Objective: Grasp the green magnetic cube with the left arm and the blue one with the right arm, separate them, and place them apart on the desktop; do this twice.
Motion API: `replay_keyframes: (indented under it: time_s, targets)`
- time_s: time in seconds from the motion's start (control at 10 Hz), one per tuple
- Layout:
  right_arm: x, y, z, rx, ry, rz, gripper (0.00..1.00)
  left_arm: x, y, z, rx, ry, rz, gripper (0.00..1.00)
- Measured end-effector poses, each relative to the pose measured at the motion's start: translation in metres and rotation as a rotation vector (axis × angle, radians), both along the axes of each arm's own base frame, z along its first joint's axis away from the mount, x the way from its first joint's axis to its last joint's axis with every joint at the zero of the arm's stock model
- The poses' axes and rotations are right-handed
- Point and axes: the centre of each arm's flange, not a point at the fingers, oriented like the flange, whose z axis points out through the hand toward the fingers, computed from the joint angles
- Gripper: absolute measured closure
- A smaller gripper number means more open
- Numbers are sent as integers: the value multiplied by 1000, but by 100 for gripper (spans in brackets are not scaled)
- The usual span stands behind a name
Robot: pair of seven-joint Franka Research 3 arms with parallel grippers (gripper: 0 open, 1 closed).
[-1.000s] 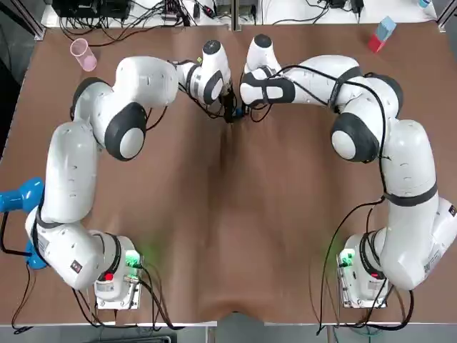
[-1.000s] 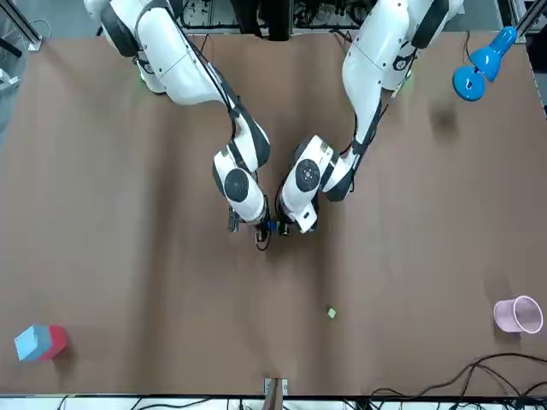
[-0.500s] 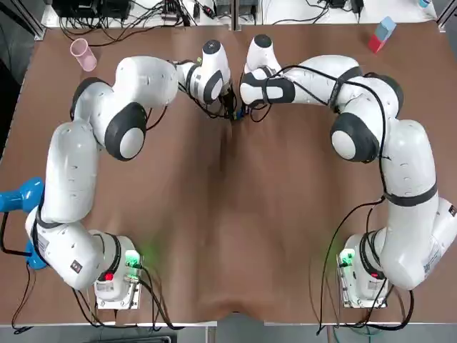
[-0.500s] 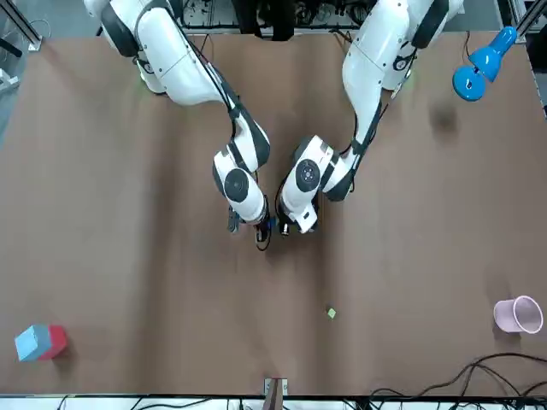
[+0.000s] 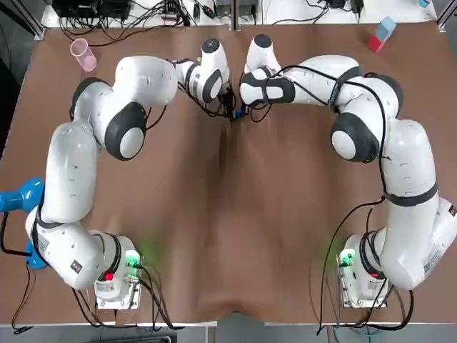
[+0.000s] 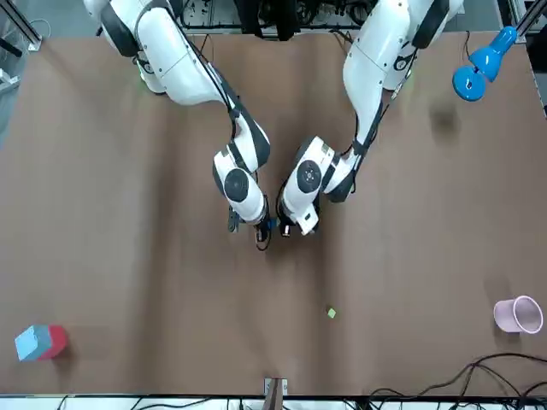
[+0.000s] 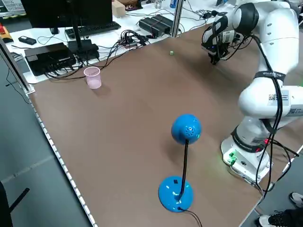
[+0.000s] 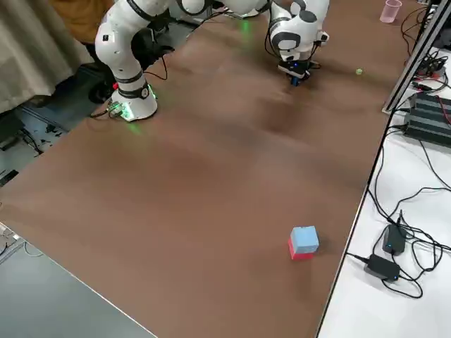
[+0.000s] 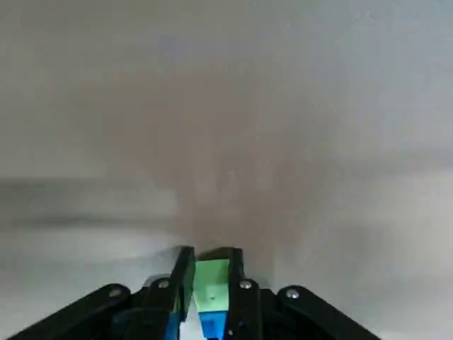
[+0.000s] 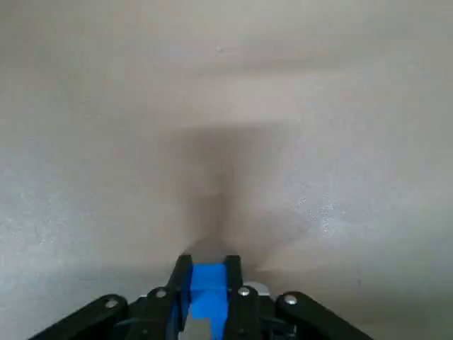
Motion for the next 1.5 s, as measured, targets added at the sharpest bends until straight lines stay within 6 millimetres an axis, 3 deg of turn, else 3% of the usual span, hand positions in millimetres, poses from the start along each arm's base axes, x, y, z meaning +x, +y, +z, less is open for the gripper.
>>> replay_keyframes:
  time_s: [0.6,1.5]
  targets:
    - [0,0,0,0,0,0,73,7,8,0,3,-4,13,77]
    - [-7,13,12,26,-5,16,68,3,-2,6,-6,-11,0,77]
